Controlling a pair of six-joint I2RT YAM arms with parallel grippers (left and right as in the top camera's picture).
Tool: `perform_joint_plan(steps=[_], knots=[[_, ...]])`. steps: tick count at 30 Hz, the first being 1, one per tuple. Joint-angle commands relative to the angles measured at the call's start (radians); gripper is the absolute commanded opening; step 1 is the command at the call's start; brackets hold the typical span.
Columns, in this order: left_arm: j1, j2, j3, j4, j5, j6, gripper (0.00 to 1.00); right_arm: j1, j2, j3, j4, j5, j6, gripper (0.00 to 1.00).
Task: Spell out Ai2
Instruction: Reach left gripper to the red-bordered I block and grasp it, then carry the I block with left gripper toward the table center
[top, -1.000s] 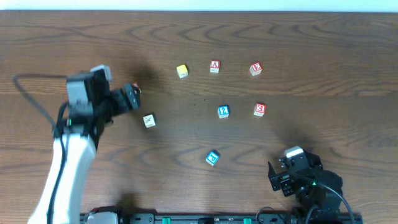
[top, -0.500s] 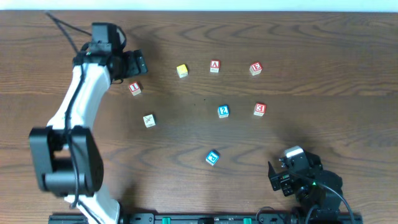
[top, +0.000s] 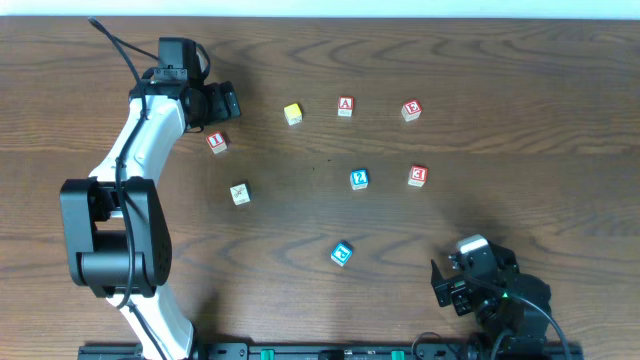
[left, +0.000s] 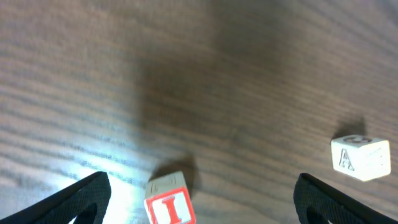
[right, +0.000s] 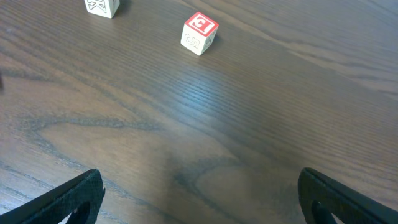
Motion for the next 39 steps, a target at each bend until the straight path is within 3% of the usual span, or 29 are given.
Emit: perform_joint_plan(steps=[1,7,14,24,31,36,39], knots=[[0.002,0.006,0.019,-0.035,-0.028,-0.031,0.95,-0.005,-0.005,-0.010,-0.002,-0.002,-0.013,0.99],[0.002,0.021,0.019,-0.090,-0.082,-0.215,0.95,-0.005,-0.005,-0.010,-0.002,-0.001,-0.013,0.99],[-0.013,0.055,0.019,-0.101,-0.082,-0.349,0.96,-0.005,-0.005,-0.010,-0.002,-0.001,-0.013,0.99],[-0.036,0.116,0.019,-0.084,-0.109,-0.353,1.00,-0.005,-0.005,-0.010,-0.002,-0.002,-0.013,0.99],[-0.036,0.142,0.019,-0.082,-0.108,-0.352,0.75,-0.005,-0.005,-0.010,-0.002,-0.002,-0.013,0.99],[-0.036,0.144,0.019,-0.082,-0.108,-0.351,0.70,-0.005,-0.005,-0.010,-0.002,-0.002,-0.013,0.99],[-0.035,0.144,0.019,-0.084,-0.108,-0.351,0.63,-0.005,-0.005,-0.010,-0.002,-0.001,-0.013,0.99]])
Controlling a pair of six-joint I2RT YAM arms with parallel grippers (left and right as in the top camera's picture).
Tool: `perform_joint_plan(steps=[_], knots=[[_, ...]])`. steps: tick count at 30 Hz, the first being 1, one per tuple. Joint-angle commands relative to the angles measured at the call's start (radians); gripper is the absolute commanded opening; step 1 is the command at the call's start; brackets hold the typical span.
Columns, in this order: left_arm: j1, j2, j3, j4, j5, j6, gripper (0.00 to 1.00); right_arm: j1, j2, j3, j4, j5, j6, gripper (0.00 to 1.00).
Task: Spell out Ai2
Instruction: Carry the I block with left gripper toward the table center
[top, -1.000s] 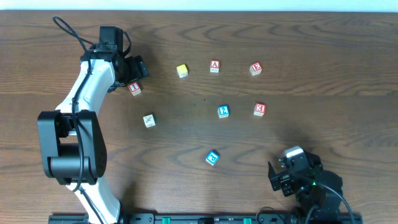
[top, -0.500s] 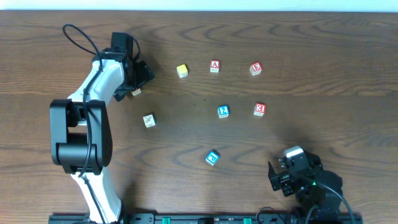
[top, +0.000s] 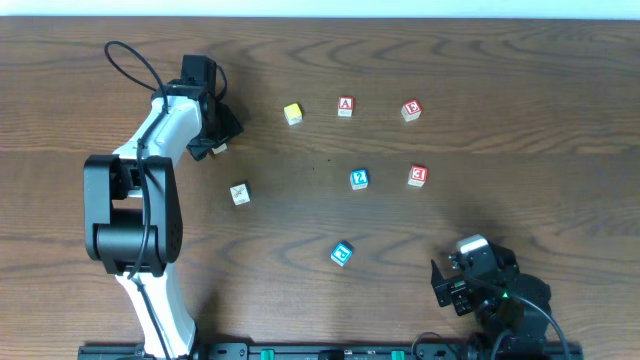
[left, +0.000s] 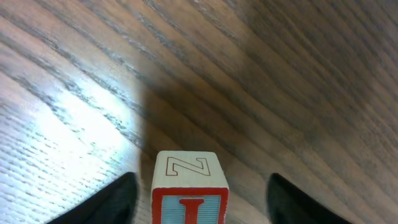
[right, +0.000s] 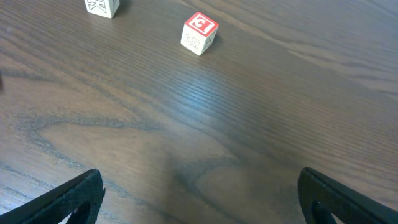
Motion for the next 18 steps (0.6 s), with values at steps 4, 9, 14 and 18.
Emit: perform_joint_plan(steps=[4,9,14,18], knots=[[0.003,0.021,0.018,-0.002,-0.019,0.001,0.59,-0.005,-0.005,-0.010,-0.002,-0.001,-0.013,0.99],[0.003,0.021,0.018,-0.005,-0.019,0.001,0.52,-0.005,-0.005,-0.010,-0.002,-0.001,-0.013,0.99],[0.003,0.021,0.018,-0.009,-0.019,0.001,0.46,-0.005,-0.005,-0.010,-0.002,-0.001,-0.013,0.99],[0.003,0.021,0.018,-0.013,-0.019,0.002,0.40,-0.005,-0.005,-0.010,-0.002,-0.001,-0.013,0.99]])
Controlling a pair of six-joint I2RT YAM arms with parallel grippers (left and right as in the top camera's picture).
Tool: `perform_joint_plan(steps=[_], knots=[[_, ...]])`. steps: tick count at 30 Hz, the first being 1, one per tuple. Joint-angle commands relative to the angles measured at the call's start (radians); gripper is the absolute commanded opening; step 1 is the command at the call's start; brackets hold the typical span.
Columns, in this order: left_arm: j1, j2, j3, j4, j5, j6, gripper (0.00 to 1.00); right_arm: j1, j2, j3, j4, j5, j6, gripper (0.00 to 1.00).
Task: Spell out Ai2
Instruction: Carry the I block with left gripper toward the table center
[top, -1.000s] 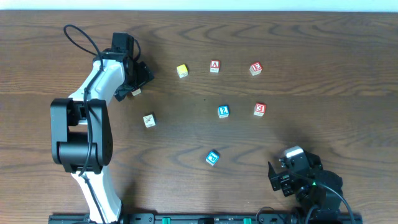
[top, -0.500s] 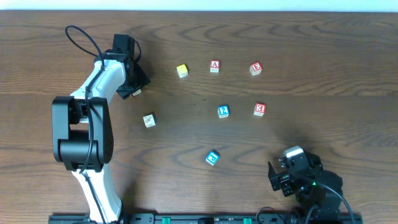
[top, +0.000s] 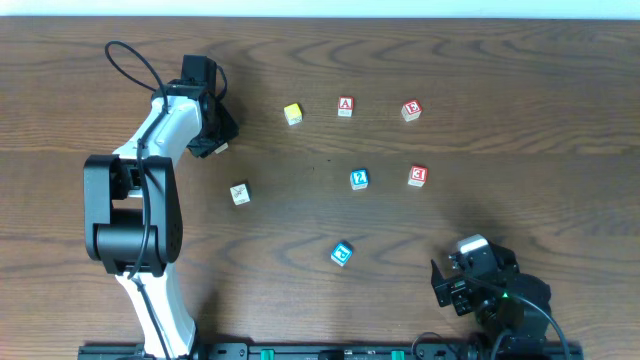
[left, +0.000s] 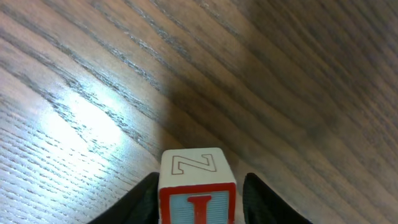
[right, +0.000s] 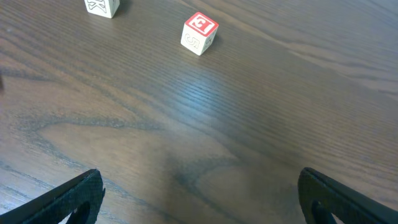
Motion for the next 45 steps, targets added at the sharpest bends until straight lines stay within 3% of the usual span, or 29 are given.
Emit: perform_joint_plan(steps=[1,10,24,38,45], knots=[[0.003,0.021,0.018,-0.006,-0.019,0.001,0.39,-0.005,-0.005,-0.010,-0.002,-0.002,-0.013,0.99],[0.002,0.020,0.019,-0.011,-0.018,0.001,0.34,-0.005,-0.005,-0.010,-0.002,-0.001,-0.013,0.99],[-0.112,0.016,0.115,-0.117,-0.007,0.137,0.07,-0.005,-0.005,-0.010,-0.002,-0.001,-0.013,0.99],[-0.468,0.018,0.185,-0.063,-0.084,0.294,0.06,-0.005,-0.005,-0.010,-0.002,-0.001,-0.013,0.99],[-0.517,0.024,0.183,-0.042,-0.129,0.293,0.06,-0.005,-0.005,-0.010,-0.002,-0.001,-0.013,0.99]])
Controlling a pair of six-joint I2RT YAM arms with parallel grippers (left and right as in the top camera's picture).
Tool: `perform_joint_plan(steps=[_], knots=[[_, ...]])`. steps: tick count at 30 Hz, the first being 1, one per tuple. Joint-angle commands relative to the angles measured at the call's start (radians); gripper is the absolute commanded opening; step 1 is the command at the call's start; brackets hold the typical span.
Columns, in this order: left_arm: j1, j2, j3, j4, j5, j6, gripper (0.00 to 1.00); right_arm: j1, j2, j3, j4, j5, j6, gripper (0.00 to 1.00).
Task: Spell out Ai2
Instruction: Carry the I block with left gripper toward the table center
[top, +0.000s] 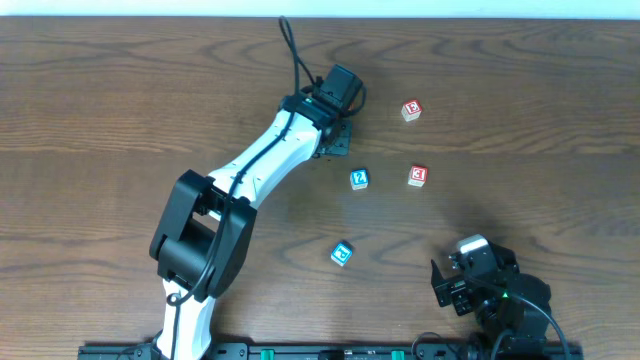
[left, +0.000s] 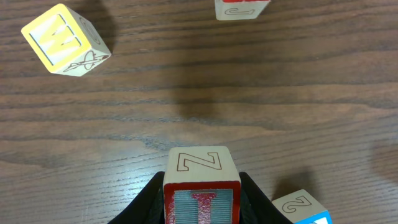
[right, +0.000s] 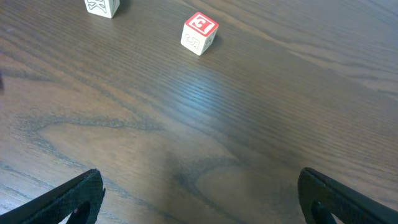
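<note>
My left gripper (left: 202, 202) is shut on the red-framed I block (left: 201, 185), whose top face shows a Z. It holds the block over the wood between the yellow W block (left: 65, 40) and the blue 2 block (left: 302, 208). A cream block (left: 241, 7) is cut off by the top edge, its letter unreadable. From overhead the left gripper (top: 336, 137) is just up-left of the blue 2 block (top: 359, 179), and the arm hides the yellow block. My right gripper (right: 202, 205) stands open and empty.
Two red blocks (top: 411, 110) (top: 418, 176) lie to the right, and a second blue block (top: 342, 253) nearer the front. The right arm (top: 480, 285) rests at the front right. The right wrist view shows a red block (right: 200, 32) and a white one (right: 102, 6).
The left gripper, shut on the I block, was at the table's far left. It now holds the block at mid-table, beside the yellow and blue 2 blocks. The right arm has not moved.
At first the left gripper hung open just beyond the I block on the left. Then its open jaws stood on either side of the block, then they were shut on it. The block is now held at mid-table; the right gripper stayed open throughout.
</note>
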Motion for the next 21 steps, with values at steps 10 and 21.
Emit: perform_joint_plan(steps=[10,21], knots=[[-0.016,0.056,0.010,0.021,0.004,-0.004,0.06,-0.005,-0.005,-0.010,-0.002,-0.002,-0.013,0.99],[-0.025,0.092,0.010,0.011,0.029,-0.074,0.05,-0.005,-0.005,-0.010,-0.002,-0.001,-0.013,0.99]])
